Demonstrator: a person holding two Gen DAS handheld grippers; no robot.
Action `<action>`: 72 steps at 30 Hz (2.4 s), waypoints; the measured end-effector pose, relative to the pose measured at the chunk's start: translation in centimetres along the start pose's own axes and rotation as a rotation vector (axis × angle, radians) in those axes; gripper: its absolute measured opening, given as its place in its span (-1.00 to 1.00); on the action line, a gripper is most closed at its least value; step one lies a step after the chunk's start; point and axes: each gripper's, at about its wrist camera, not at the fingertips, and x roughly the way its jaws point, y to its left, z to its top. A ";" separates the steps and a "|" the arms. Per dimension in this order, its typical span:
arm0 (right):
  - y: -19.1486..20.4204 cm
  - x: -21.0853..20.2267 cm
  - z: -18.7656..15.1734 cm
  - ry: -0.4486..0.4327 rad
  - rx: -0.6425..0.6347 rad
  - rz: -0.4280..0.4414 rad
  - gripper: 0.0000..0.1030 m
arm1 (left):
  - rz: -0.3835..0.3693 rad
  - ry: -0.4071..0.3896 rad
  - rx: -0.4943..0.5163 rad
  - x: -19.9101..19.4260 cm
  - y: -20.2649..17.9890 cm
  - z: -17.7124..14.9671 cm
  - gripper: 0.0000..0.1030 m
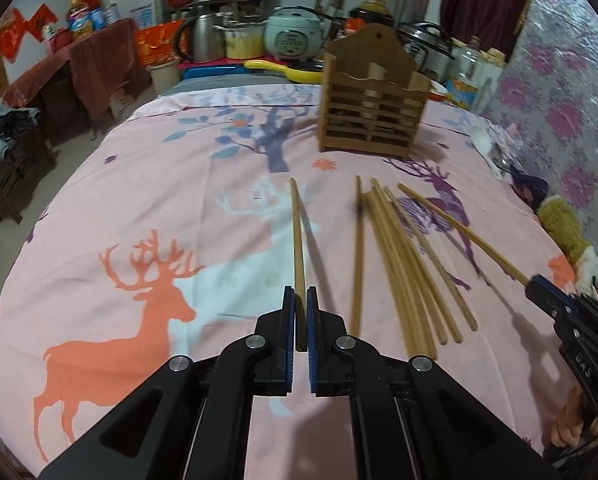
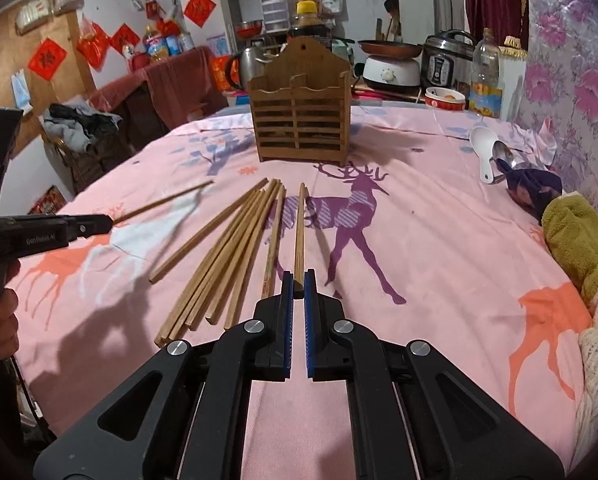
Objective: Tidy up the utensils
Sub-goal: 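Lift both held chopsticks off the sheet with both grippers, then carry both chopsticks over the wooden holder and open both grippers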
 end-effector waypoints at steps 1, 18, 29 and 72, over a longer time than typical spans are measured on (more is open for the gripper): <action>0.0 0.0 -0.1 -0.002 0.002 0.004 -0.88 | 0.003 0.003 0.003 0.2 -0.1 -0.1 -0.86; -0.4 0.0 0.4 -0.009 0.016 0.034 -0.88 | -0.025 -0.002 -0.034 -0.4 0.6 1.8 -0.89; 1.7 -4.7 9.7 -0.173 -0.070 0.001 -0.89 | -0.043 -0.127 0.028 -5.3 -3.0 10.8 -0.89; 0.4 -2.0 15.7 -0.073 -0.130 -0.009 -0.87 | -0.081 -0.258 0.025 -7.8 -5.4 22.3 -0.89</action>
